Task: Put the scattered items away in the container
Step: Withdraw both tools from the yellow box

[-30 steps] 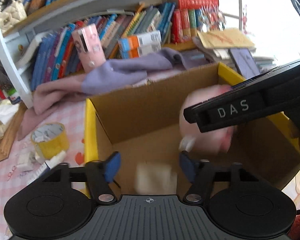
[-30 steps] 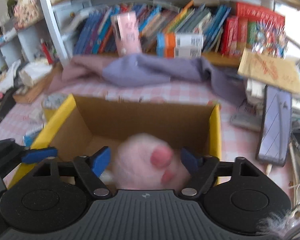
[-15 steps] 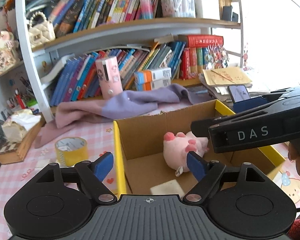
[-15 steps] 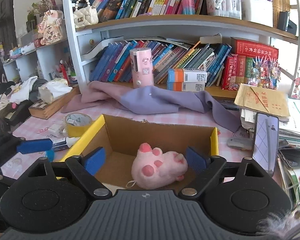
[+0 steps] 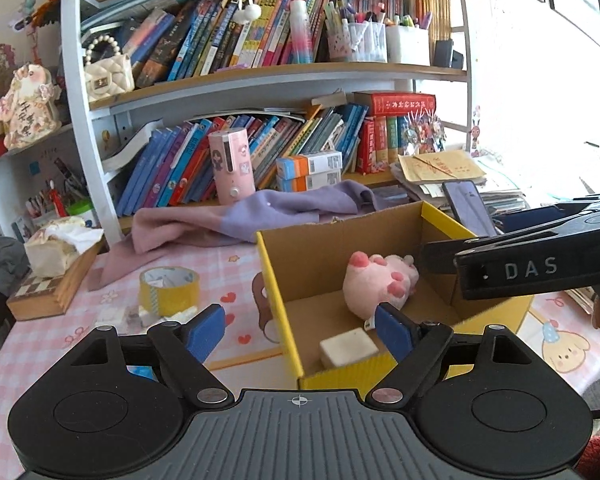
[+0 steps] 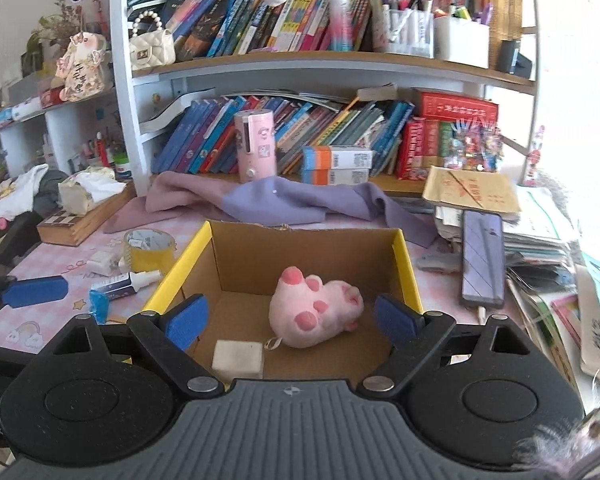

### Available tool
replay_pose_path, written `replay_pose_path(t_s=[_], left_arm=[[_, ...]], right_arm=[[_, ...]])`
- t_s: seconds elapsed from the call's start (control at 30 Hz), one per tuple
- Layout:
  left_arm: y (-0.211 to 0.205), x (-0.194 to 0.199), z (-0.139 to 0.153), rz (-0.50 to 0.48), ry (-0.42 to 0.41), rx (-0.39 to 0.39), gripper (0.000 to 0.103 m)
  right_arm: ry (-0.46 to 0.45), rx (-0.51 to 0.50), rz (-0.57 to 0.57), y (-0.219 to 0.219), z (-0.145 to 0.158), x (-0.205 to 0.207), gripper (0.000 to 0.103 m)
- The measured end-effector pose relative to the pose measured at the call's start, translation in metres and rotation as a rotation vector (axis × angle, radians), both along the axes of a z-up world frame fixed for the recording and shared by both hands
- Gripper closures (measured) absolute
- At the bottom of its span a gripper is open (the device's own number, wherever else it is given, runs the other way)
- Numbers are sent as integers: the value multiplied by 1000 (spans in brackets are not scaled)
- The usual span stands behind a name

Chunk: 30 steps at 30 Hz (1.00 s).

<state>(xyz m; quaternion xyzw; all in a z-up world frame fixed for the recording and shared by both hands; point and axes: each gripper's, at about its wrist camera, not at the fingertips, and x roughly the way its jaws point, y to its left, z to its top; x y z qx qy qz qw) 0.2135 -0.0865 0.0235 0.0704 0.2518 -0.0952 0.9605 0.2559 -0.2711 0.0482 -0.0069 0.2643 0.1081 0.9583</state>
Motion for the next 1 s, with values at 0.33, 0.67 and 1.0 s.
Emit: replay_pose_path(t_s=[0.33,0.67,1.0], left_arm=[[43,-49,-6,-26,-4,-31,18],[102,-111,-8,29,12,-35,18],[139,-149,-12,66,38,-15,18]], right_arm=[[-31,-12,-105,29,0,-65,12],[-75,-22,-208,67,-4,-147,13],[3,-14,-218,99,-18,-188,13]])
